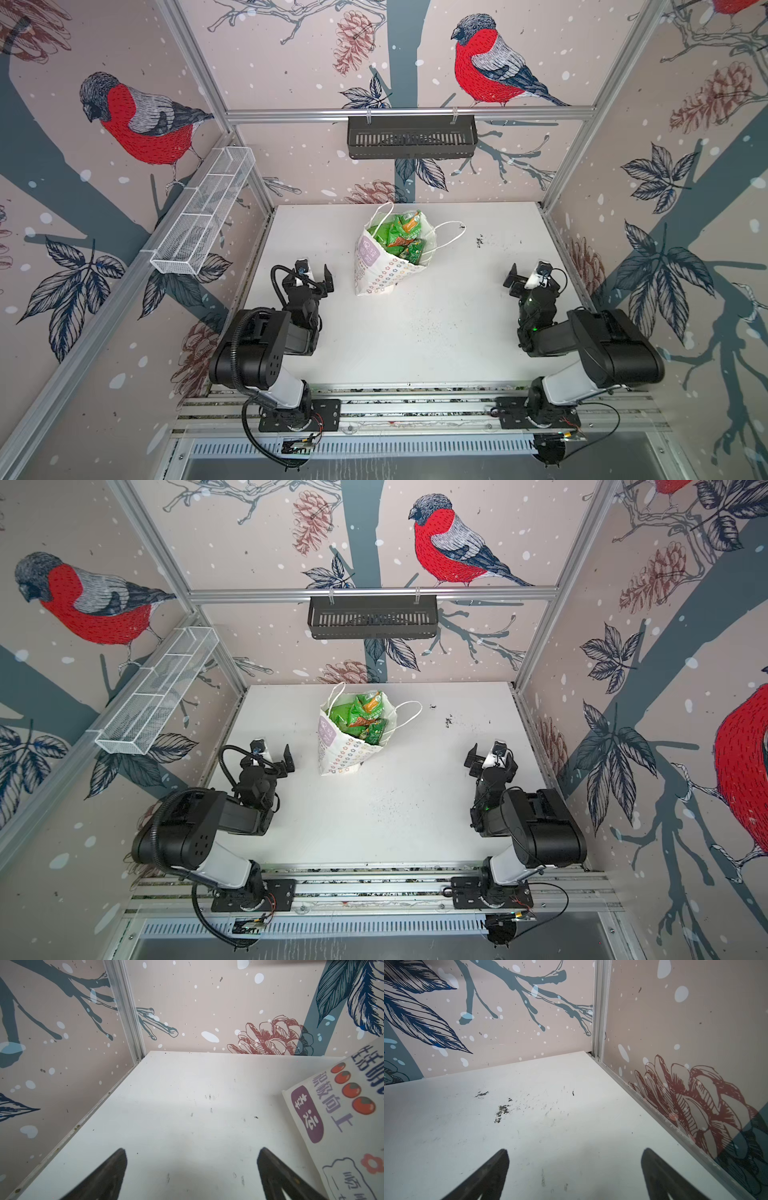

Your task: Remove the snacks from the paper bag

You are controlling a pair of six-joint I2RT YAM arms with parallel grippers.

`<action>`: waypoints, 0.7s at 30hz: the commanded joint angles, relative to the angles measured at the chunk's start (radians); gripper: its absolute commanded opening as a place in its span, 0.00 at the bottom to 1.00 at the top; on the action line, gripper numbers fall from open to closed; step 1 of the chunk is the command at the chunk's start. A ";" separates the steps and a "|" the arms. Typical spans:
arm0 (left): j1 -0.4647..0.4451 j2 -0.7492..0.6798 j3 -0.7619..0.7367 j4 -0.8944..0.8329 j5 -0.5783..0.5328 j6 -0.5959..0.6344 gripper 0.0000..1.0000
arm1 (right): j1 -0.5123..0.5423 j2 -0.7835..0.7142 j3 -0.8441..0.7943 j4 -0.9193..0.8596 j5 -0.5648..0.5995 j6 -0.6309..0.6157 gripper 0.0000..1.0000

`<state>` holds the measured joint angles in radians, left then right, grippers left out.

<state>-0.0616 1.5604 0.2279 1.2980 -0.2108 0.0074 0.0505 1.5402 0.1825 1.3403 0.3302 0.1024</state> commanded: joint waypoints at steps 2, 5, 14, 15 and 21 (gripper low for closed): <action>-0.001 0.001 0.000 0.028 -0.003 0.005 0.98 | 0.000 -0.002 0.002 0.022 -0.005 -0.002 1.00; 0.000 0.000 0.001 0.027 -0.003 0.003 0.98 | 0.000 -0.002 0.003 0.020 -0.005 -0.002 1.00; 0.017 0.000 0.005 0.017 0.023 -0.009 0.98 | -0.001 -0.002 0.005 0.015 -0.006 0.000 1.00; 0.016 -0.002 0.004 0.015 0.021 -0.009 0.98 | -0.001 -0.002 0.005 0.015 -0.007 0.000 1.00; 0.017 -0.001 0.006 0.016 0.022 -0.010 0.98 | 0.000 -0.002 0.005 0.016 -0.005 -0.002 1.00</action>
<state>-0.0471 1.5600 0.2287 1.2972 -0.1902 0.0036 0.0502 1.5402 0.1841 1.3396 0.3298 0.1024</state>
